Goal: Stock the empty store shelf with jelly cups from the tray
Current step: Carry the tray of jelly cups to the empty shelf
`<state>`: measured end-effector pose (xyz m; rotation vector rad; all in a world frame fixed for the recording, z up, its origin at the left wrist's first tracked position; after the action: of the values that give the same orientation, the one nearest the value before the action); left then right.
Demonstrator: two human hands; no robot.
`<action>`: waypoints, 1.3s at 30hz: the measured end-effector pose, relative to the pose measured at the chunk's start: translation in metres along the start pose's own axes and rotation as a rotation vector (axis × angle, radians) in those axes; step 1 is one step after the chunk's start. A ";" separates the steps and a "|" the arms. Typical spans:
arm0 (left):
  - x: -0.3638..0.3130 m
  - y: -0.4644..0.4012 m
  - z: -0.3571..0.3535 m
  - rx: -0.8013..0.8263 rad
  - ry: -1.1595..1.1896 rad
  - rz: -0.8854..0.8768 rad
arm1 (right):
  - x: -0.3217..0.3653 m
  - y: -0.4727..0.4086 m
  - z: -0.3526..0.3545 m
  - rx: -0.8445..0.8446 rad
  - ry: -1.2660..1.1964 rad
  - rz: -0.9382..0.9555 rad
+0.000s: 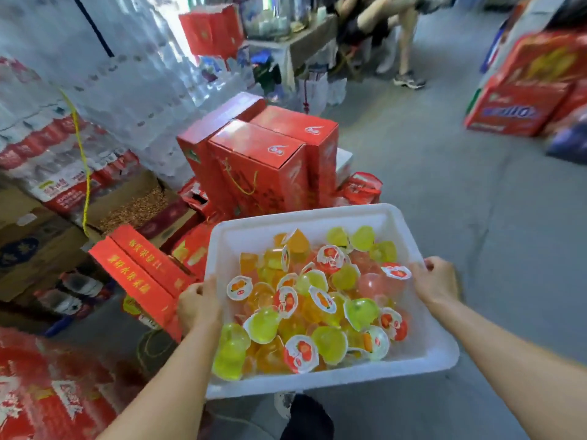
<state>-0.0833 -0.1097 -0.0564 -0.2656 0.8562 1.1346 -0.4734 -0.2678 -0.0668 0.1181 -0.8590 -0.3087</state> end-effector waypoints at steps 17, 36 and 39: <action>-0.149 0.339 -0.246 0.686 -0.154 -0.452 | -0.328 0.149 0.339 -0.674 -0.293 -0.657; -0.194 0.796 -0.455 1.441 -0.524 -1.072 | -0.495 0.382 0.440 -1.520 -0.770 -1.318; -0.169 0.883 -0.456 1.542 -0.605 -1.170 | -0.508 0.429 0.445 -1.657 -0.826 -1.409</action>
<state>-1.0911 -0.1129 -0.0406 0.7633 0.6215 -0.6686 -1.0278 0.3085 -0.0500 -1.0812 -0.9277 -2.4000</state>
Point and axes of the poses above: each hand's wrist, its own y-axis away from the middle knuckle, its own z-axis out of the back of the hand, x = y × z, the point moved 4 cm from there along -y, towards the middle knuckle, and after that the axes turned 2 degrees about x, right-handed, at the moved point
